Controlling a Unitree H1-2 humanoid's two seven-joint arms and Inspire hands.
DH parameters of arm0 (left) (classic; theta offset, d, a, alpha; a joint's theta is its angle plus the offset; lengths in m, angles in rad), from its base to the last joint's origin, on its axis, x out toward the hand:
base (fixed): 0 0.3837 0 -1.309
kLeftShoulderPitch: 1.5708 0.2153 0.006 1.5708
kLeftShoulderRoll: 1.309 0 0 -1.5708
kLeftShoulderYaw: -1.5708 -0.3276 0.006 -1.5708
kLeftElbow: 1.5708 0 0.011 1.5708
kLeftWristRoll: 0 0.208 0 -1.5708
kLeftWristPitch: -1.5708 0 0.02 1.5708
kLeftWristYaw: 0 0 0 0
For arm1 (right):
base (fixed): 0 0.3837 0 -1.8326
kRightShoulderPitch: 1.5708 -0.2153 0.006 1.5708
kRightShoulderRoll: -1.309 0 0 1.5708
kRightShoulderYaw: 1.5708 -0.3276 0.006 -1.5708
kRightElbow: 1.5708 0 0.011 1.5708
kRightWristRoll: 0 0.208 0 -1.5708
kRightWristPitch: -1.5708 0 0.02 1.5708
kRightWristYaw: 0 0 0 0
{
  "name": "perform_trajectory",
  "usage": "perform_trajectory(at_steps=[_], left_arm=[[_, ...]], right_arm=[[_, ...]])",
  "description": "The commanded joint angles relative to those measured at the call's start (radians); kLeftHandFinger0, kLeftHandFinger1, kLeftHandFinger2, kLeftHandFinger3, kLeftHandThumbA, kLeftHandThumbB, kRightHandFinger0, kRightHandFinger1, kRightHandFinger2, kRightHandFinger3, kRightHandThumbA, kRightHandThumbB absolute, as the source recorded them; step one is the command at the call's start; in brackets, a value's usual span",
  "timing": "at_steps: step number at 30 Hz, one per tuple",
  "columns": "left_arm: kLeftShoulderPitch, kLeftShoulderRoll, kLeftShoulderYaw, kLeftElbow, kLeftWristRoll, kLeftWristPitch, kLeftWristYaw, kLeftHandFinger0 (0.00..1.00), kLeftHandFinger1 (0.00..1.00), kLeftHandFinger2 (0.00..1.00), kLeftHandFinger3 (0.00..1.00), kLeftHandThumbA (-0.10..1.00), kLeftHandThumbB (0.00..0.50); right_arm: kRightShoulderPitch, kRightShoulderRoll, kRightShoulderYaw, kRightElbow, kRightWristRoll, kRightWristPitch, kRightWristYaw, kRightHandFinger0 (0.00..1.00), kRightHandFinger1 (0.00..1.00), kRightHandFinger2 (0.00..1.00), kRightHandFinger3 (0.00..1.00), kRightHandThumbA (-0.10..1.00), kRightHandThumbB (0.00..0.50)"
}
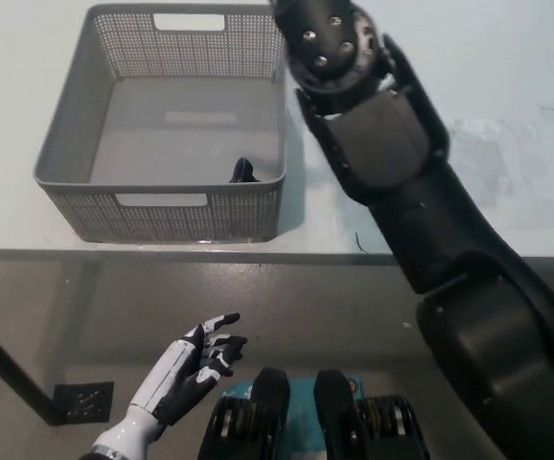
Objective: Use the right hand to pick up a webcam and put it into a container on the left side
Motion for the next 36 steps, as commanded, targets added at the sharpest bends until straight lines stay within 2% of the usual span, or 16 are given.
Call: perform_trajectory(at_steps=[1,4,6,7,8,10,11,18,21,23,25,28,32,33,35,36], left_arm=[[0.006,0.023,0.003,-0.034,0.0,-0.014,-0.018,0.67,0.71,0.75,0.88,0.81,0.0],[0.014,0.029,0.017,-0.051,-0.005,0.004,-0.015,0.67,0.76,0.84,0.99,0.85,0.0],[0.018,0.03,0.021,-0.054,-0.01,0.0,-0.015,0.69,0.77,0.88,1.0,0.86,0.0],[0.022,0.029,0.028,-0.057,-0.024,0.003,-0.019,0.77,0.85,0.98,1.0,0.89,0.002],[0.024,0.031,0.029,-0.056,-0.025,0.003,-0.019,0.79,0.87,1.0,1.0,0.9,0.0],[0.029,0.026,0.039,-0.048,-0.046,-0.006,-0.02,0.95,1.0,1.0,1.0,0.93,0.005],[0.03,0.026,0.04,-0.047,-0.045,-0.009,-0.018,1.0,1.0,1.0,1.0,0.96,0.007],[0.036,0.014,0.057,-0.025,-0.064,-0.053,-0.006,1.0,1.0,1.0,1.0,1.0,0.009],[0.034,0.014,0.063,-0.002,-0.068,-0.077,-0.002,1.0,1.0,1.0,1.0,1.0,0.045],[0.039,0.009,0.067,-0.004,-0.077,-0.076,-0.004,1.0,1.0,1.0,1.0,1.0,0.052],[0.039,0.006,0.072,0.011,-0.082,-0.103,-0.005,1.0,1.0,1.0,1.0,1.0,0.048],[0.046,-0.003,0.083,0.023,-0.097,-0.104,-0.01,1.0,1.0,1.0,1.0,1.0,0.092],[0.062,-0.014,0.084,0.016,-0.085,-0.107,0.005,1.0,1.0,1.0,1.0,1.0,0.106],[0.065,-0.016,0.085,0.018,-0.088,-0.11,0.006,1.0,1.0,1.0,1.0,1.0,0.106],[0.069,-0.017,0.09,0.022,-0.099,-0.115,0.005,1.0,1.0,1.0,1.0,1.0,0.11],[0.074,-0.019,0.092,0.021,-0.102,-0.116,0.006,1.0,1.0,1.0,1.0,1.0,0.112]], right_arm=[[0.084,-0.096,-0.075,-0.41,0.078,0.09,0.078,1.0,1.0,1.0,1.0,1.0,0.393],[0.218,-0.141,-0.093,-0.59,0.071,0.105,0.086,1.0,1.0,1.0,1.0,1.0,0.378],[0.277,-0.157,-0.102,-0.659,0.079,0.115,0.094,1.0,1.0,1.0,1.0,1.0,0.373],[0.353,-0.177,-0.114,-0.745,0.089,0.133,0.106,1.0,1.0,1.0,1.0,1.0,0.383],[0.379,-0.184,-0.117,-0.769,0.097,0.133,0.111,1.0,1.0,1.0,1.0,1.0,0.383],[0.5,-0.207,-0.133,-0.867,0.141,0.103,0.124,1.0,1.0,1.0,1.0,1.0,0.37],[0.555,-0.211,-0.14,-0.903,0.154,0.093,0.123,1.0,1.0,1.0,1.0,1.0,0.375],[0.912,-0.219,-0.15,-1.033,0.22,0.019,0.114,1.0,1.0,1.0,1.0,1.0,0.379],[1.032,-0.216,-0.135,-1.023,0.223,-0.04,0.117,1.0,1.0,1.0,1.0,1.0,0.304],[1.118,-0.212,-0.119,-0.998,0.227,-0.087,0.121,1.0,1.0,1.0,1.0,1.0,0.286],[1.155,-0.201,-0.112,-0.976,0.238,-0.109,0.122,1.0,1.0,1.0,1.0,1.0,0.289],[1.233,-0.171,-0.085,-0.896,0.243,-0.176,0.127,1.0,1.0,1.0,1.0,1.0,0.292],[1.307,-0.152,-0.054,-0.772,0.249,-0.261,0.152,1.0,1.0,1.0,1.0,1.0,0.253],[1.327,-0.149,-0.043,-0.749,0.246,-0.264,0.158,1.0,1.0,1.0,1.0,1.0,0.269],[1.344,-0.145,-0.032,-0.724,0.255,-0.261,0.17,1.0,1.0,1.0,1.0,1.0,0.247],[1.367,-0.138,-0.025,-0.694,0.289,-0.252,0.187,1.0,1.0,1.0,1.0,1.0,0.261]])
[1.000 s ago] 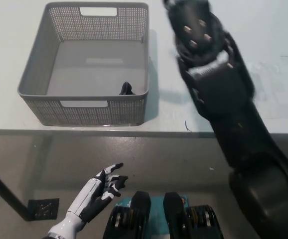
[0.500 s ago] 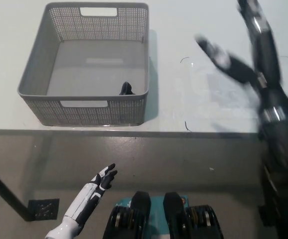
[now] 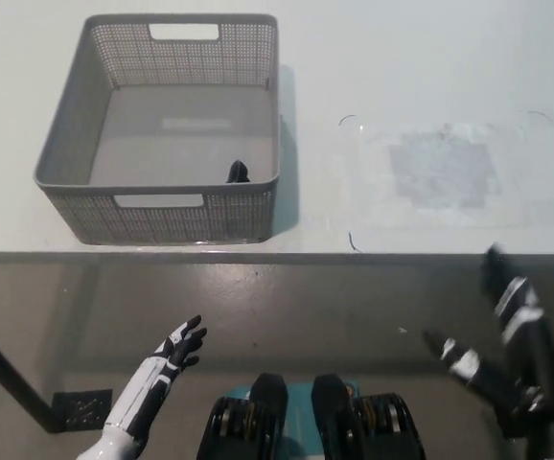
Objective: Use the right hand to pick up a webcam and put it into a container on the left side
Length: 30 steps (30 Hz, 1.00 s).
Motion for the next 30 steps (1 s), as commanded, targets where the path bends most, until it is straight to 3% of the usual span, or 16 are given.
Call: perform_trajectory(at_steps=[1,4,7,9,15,28,30], left_arm=[[0.008,-0.013,0.021,-0.012,-0.035,-0.058,0.012,1.0,1.0,1.0,1.0,1.0,0.114],[0.015,-0.021,0.026,-0.011,-0.039,-0.06,0.013,1.0,1.0,1.0,1.0,1.0,0.114],[0.024,-0.026,0.031,-0.014,-0.042,-0.057,0.011,1.0,1.0,1.0,1.0,1.0,0.114],[0.028,-0.032,0.03,-0.01,-0.038,-0.063,0.013,1.0,1.0,1.0,1.0,1.0,0.106],[0.053,-0.048,0.039,0.0,-0.039,-0.081,0.018,1.0,1.0,1.0,1.0,1.0,0.086],[0.079,-0.058,0.048,0.01,-0.039,-0.099,0.011,1.0,1.0,1.0,1.0,1.0,0.047],[0.078,-0.058,0.05,0.008,-0.042,-0.096,0.01,1.0,1.0,1.0,1.0,1.0,0.017]], right_arm=[[0.039,0.023,0.022,0.049,0.091,-0.091,0.062,1.0,1.0,1.0,1.0,1.0,0.268],[0.069,0.033,0.028,0.091,0.136,-0.106,0.09,1.0,1.0,1.0,1.0,1.0,0.203],[0.08,0.039,0.028,0.138,0.157,-0.123,0.11,1.0,1.0,1.0,1.0,1.0,0.192],[0.083,0.036,0.029,0.172,0.156,-0.141,0.122,1.0,1.0,1.0,1.0,1.0,0.149],[0.047,0.037,0.031,0.234,0.164,-0.107,0.146,1.0,1.0,1.0,1.0,1.0,0.178],[0.029,0.028,0.026,0.251,0.142,-0.101,0.159,1.0,1.0,1.0,1.0,1.0,0.185],[0.025,0.03,0.025,0.25,0.139,-0.097,0.157,1.0,1.0,1.0,1.0,1.0,0.185]])
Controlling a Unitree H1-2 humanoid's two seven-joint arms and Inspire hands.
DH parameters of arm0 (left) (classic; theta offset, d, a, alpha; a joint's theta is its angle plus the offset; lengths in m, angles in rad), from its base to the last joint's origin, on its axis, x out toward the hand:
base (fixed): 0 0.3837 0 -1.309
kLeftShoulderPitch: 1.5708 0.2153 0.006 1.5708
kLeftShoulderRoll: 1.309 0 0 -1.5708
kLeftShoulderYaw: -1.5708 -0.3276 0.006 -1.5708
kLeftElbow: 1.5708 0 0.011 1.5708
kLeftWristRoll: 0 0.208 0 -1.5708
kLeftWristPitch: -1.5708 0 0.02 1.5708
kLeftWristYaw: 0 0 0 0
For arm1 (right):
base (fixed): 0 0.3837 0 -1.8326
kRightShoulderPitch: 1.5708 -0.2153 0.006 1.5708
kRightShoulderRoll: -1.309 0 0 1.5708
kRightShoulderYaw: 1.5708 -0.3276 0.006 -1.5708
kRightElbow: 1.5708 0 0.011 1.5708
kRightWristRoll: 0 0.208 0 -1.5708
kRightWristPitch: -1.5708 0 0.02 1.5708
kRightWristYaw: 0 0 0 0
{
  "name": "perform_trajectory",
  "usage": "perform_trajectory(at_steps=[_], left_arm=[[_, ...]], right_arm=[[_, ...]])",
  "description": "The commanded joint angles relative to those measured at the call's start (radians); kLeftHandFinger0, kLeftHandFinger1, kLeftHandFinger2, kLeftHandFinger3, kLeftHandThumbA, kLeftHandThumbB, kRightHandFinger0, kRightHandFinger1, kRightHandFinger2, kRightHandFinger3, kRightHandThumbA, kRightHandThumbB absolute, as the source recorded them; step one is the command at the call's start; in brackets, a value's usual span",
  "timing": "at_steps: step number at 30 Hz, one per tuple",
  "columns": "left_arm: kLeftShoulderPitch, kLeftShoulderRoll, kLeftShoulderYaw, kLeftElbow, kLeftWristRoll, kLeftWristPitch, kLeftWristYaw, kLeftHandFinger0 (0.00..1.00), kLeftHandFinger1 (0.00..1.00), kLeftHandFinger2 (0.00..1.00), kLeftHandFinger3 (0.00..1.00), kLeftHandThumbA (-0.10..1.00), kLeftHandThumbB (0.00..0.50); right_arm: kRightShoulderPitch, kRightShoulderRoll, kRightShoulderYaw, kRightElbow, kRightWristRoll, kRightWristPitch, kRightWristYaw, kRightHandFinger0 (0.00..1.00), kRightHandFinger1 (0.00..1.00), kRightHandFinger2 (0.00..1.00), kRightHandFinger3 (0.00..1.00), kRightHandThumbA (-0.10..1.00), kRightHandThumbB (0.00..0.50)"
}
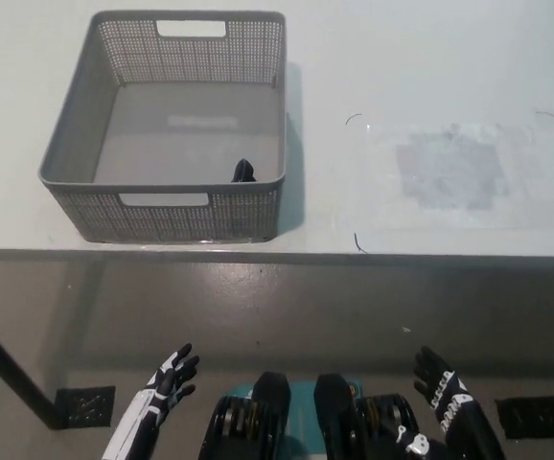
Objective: Use the right hand to pick up a webcam and put it into a container on the left side
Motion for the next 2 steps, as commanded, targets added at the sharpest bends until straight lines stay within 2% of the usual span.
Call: perform_trajectory(at_steps=[1,2], left_arm=[[-0.001,0.002,0.007,-0.01,-0.016,-0.044,0.01,1.0,1.0,1.0,1.0,1.0,0.004],[-0.001,0.002,0.006,-0.013,-0.015,-0.041,0.009,1.0,1.0,1.0,1.0,1.0,0.001]], right_arm=[[-0.021,0.001,0.002,-0.021,0.008,-0.026,0.024,1.0,1.0,1.0,1.0,1.0,0.181],[-0.02,0.0,0.003,-0.025,0.009,-0.023,0.025,1.0,1.0,1.0,1.0,1.0,0.178]])
